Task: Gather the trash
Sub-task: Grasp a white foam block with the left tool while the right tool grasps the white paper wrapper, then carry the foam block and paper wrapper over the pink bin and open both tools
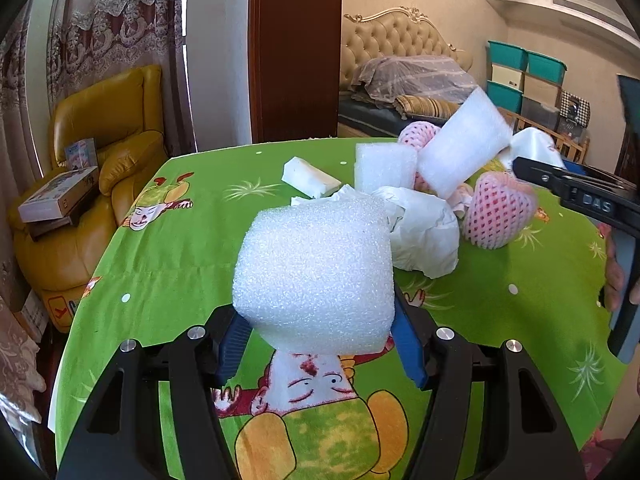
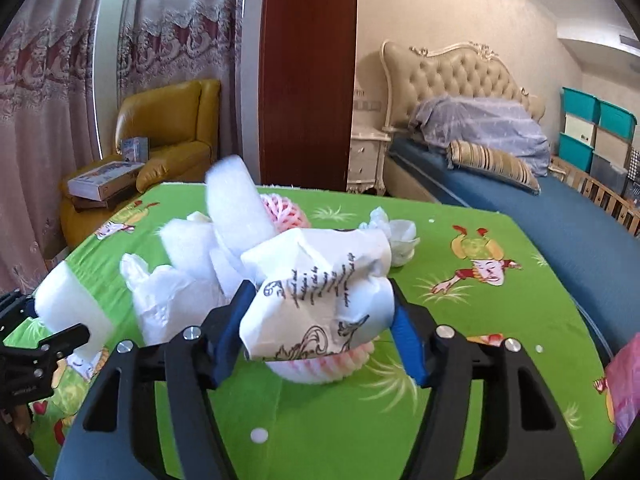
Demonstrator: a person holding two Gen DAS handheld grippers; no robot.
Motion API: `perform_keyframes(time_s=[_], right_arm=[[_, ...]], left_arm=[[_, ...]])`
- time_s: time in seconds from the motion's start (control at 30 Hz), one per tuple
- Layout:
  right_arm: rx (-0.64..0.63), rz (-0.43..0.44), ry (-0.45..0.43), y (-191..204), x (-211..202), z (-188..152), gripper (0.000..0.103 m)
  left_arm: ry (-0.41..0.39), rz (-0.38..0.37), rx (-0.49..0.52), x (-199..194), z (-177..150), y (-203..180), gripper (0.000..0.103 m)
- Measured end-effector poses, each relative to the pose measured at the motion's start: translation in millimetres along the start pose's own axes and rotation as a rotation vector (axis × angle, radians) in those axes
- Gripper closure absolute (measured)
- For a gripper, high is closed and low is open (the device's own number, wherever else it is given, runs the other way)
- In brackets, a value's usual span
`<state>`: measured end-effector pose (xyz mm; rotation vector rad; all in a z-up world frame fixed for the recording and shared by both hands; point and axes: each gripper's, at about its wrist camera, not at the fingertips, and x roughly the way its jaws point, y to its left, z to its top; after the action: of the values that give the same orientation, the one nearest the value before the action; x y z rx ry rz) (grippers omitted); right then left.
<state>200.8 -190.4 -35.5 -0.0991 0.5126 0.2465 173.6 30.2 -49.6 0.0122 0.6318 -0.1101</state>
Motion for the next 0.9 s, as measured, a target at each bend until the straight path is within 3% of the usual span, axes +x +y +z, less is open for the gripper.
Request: perform_keyframes(time_s=[0.5,0.9], right_arm=[[0.022,-0.044,-0.003,-32,-67,-54,0.040],[0.099,-0.090,0.004,-76,-95,-82,0.040]], left_arm=[[-0.043,-0.040,0.107,-18,-7,-45,0.043],[-0.024,-0.155,0.188,-13,-6,-99,0.043]])
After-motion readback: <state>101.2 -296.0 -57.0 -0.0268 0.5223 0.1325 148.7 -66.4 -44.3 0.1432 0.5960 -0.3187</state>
